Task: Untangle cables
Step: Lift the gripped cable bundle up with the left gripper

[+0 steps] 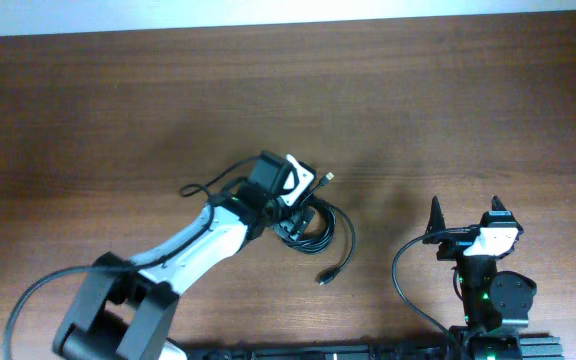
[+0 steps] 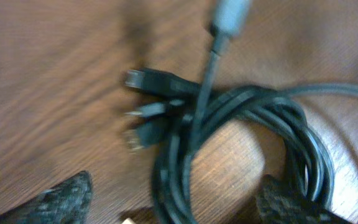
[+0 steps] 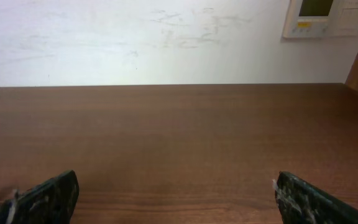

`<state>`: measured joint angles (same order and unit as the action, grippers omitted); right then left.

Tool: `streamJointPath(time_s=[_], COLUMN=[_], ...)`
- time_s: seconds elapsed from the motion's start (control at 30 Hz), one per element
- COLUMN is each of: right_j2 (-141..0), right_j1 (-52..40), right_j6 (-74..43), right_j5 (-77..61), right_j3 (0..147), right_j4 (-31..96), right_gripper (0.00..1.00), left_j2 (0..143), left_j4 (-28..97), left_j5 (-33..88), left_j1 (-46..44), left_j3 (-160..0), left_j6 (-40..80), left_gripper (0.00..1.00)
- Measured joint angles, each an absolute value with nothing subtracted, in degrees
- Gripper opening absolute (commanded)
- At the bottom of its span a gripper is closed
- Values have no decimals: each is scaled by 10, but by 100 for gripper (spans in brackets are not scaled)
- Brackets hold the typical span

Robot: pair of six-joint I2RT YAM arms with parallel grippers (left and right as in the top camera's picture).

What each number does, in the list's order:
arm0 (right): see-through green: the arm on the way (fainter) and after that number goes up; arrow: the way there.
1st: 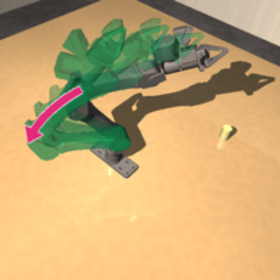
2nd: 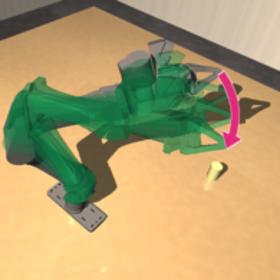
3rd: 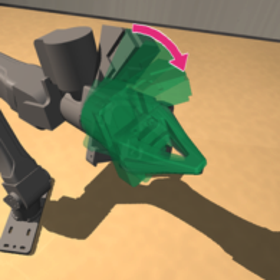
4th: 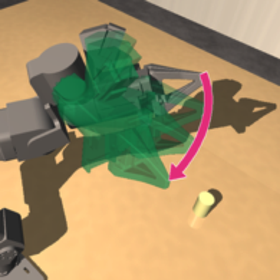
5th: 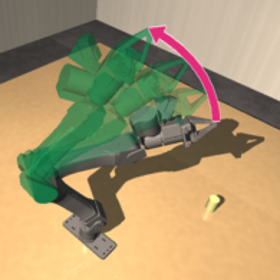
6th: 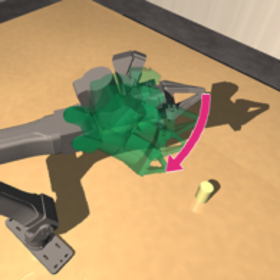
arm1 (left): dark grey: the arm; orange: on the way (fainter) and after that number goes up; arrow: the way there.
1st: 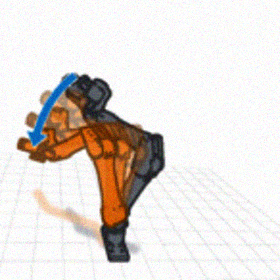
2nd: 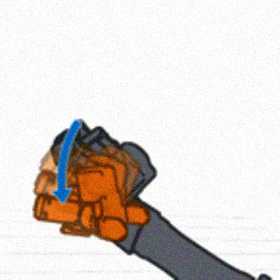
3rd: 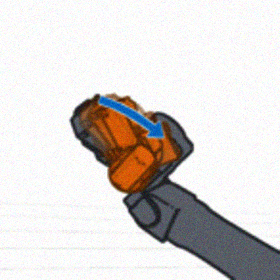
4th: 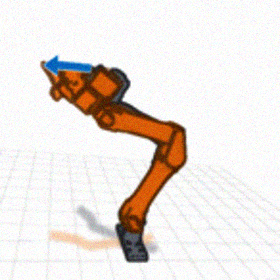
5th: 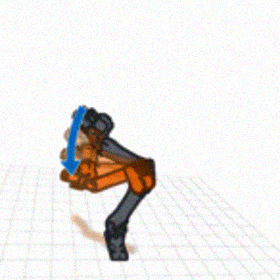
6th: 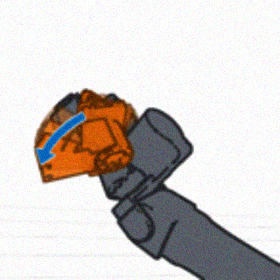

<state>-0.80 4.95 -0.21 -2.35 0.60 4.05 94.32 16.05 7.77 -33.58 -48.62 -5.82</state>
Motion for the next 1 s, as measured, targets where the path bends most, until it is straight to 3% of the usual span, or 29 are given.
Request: streamJointPath(time_s=[0.07, 0.1, 0.2, 0.37, 0.47, 0.7, 0.93, 0.97, 1.0], right_j2=[-8, -8, -8, -8, -8, -8, -8, -8, -8], right_j1=[50, 50, 50, 50, 50, 50, 50, 50, 50], right_j6=[-2, -2, -3, -3, -3, -3, -3, -3, -2], right_j5=[-23, -23, -23, -23, -23, -23, -23, -23, -23], right_j3=[6, 6, 6, 6, 6, 6, 6, 6, 6], right_j4=[41, 41, 41, 41, 41, 41, 41, 41, 41], right_gripper=[99, 99, 99, 99, 99, 99, 99, 99, 99], left_j2=[962, 971, 985, 982, 964, 935, 935, 935, 935], left_j4=[161, 161, 158, 164, 164, 180, 239, 243, 244], left_j5=[86, 86, 96, 100, 97, 79, 68, 66, 65], left_j1=[-342, -345, -345, -346, -346, -346, -346, -346, -346], left_j3=[-486, -486, -487, -495, -499, -509, -509, -509, -509], left_j6=[-77, -87, -96, -50, 41, 458, 749, 789, 813], left_gripper=[32, 16, 0, 0, 0, 0, 0, 1, 13])
